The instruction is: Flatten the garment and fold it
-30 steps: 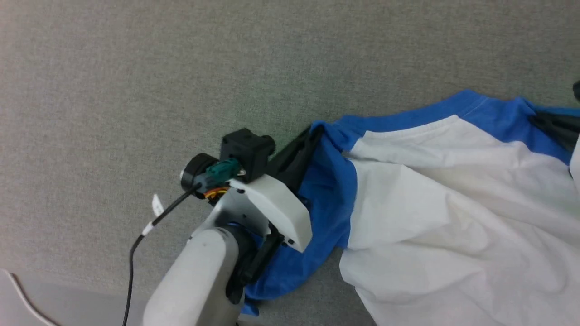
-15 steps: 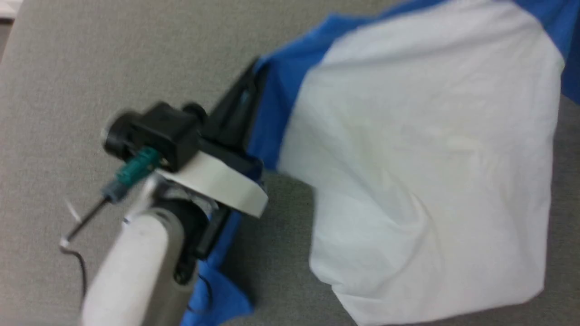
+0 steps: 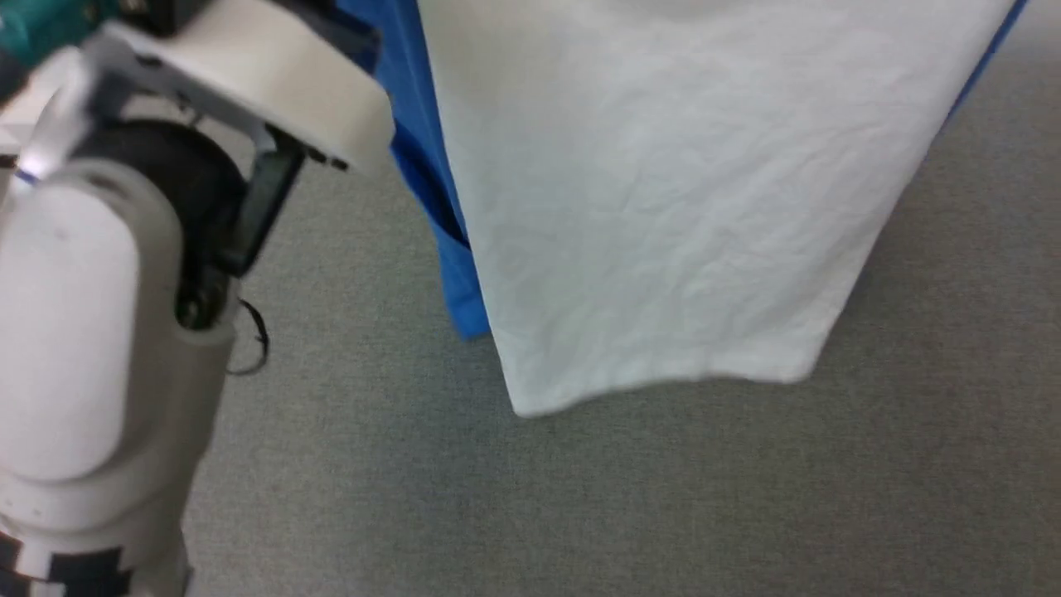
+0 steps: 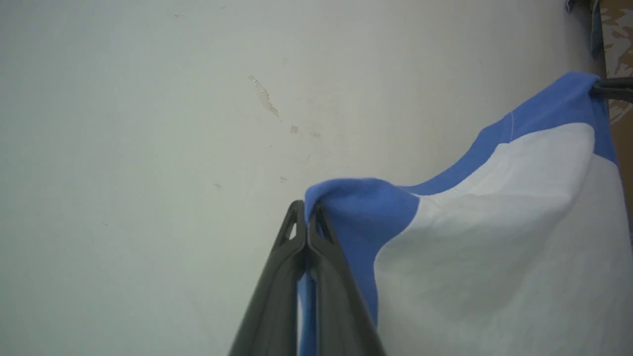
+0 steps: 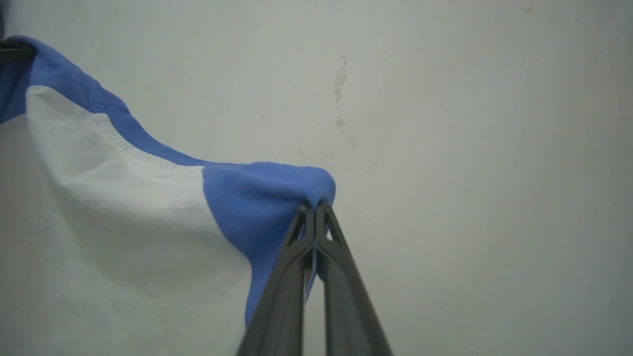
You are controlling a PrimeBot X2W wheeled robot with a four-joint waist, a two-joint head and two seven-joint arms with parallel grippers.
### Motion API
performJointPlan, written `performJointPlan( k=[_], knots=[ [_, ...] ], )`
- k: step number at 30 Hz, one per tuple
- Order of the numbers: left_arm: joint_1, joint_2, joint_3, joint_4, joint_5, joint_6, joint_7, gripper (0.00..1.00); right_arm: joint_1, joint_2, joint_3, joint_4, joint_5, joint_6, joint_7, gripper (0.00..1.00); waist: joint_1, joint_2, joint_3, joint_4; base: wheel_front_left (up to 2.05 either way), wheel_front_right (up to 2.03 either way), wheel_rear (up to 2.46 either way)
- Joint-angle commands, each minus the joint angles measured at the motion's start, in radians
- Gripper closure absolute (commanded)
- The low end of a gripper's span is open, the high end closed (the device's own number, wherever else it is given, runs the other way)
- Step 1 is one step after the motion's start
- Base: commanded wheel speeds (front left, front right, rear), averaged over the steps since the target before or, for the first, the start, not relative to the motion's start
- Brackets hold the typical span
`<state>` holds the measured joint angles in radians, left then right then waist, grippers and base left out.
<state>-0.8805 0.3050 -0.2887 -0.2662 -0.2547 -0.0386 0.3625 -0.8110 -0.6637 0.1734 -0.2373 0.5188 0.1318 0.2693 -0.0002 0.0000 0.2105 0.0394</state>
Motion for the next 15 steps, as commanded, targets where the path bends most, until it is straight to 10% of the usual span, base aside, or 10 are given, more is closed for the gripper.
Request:
performJointPlan(
  k=[1,15],
  knots=[
    [-0.040,0.014,0.001,0.010,-0.002,-0.015,0.024,1.00,-0.032,0.002,0.005,-0.008,0.000,-0.001,0.015,1.00,0.0002,0.0000,-0.020,-0.018,0.00,0.00,0.00],
    [-0.192,-0.001,0.013,-0.018,-0.119,0.006,0.297,1.00,-0.180,-0.020,0.018,-0.045,0.075,-0.001,0.159,1.00,0.0002,0.0000,0.107,-0.051,0.00,0.00,0.00]
  ],
)
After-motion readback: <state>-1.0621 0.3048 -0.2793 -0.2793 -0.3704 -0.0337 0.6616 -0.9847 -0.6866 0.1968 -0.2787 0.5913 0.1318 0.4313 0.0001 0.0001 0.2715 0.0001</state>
